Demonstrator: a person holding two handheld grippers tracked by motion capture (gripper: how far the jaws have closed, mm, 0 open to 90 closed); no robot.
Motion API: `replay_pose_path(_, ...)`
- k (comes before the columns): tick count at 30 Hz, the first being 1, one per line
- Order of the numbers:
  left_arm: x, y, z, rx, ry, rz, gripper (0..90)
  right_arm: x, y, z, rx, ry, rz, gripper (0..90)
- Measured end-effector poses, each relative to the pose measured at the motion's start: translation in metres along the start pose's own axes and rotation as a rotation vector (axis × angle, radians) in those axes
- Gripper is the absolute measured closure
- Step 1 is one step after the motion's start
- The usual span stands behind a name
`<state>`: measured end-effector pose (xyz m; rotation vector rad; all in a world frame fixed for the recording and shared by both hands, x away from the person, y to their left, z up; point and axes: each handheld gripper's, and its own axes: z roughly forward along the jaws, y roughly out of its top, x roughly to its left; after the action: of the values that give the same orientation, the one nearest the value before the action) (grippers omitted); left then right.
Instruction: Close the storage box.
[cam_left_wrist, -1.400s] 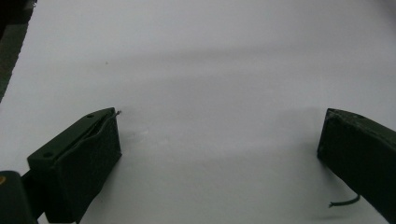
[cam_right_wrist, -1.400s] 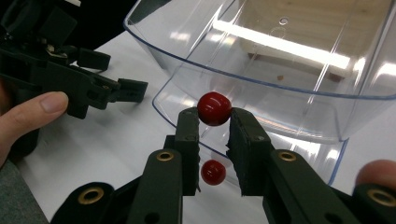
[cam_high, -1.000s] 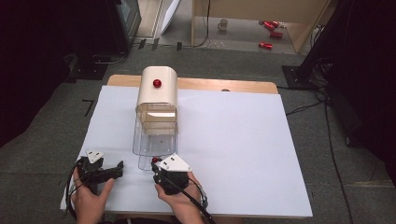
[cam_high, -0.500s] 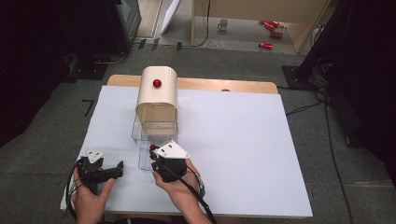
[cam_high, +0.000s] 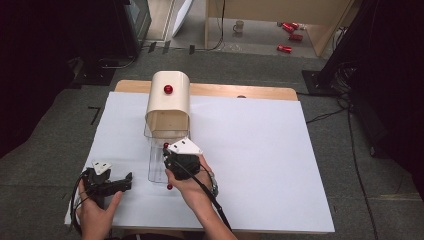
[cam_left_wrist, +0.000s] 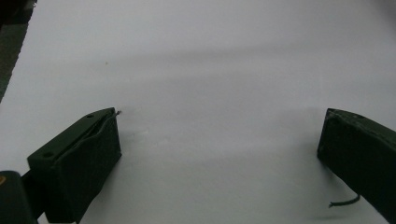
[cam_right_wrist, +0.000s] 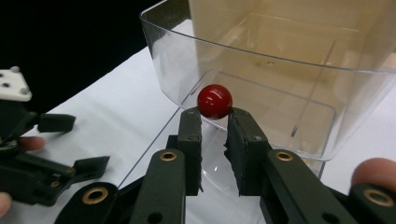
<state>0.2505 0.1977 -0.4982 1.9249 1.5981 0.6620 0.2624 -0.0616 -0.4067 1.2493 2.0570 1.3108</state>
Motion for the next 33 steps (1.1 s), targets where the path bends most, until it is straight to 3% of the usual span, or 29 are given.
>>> replay_pose_path(10, 0.000, 0.000, 0.000, -0.002, 0.002, 0.001, 0.0, -0.013, 0.010, 0.014, -0.002, -0.024, 0.018, 76.3)
replay_pose_path(33, 0.000, 0.000, 0.000, -0.004, 0.002, 0.000, 0.0, -0.024, 0.019, 0.030, -0.015, -0.043, 0.031, 71.2)
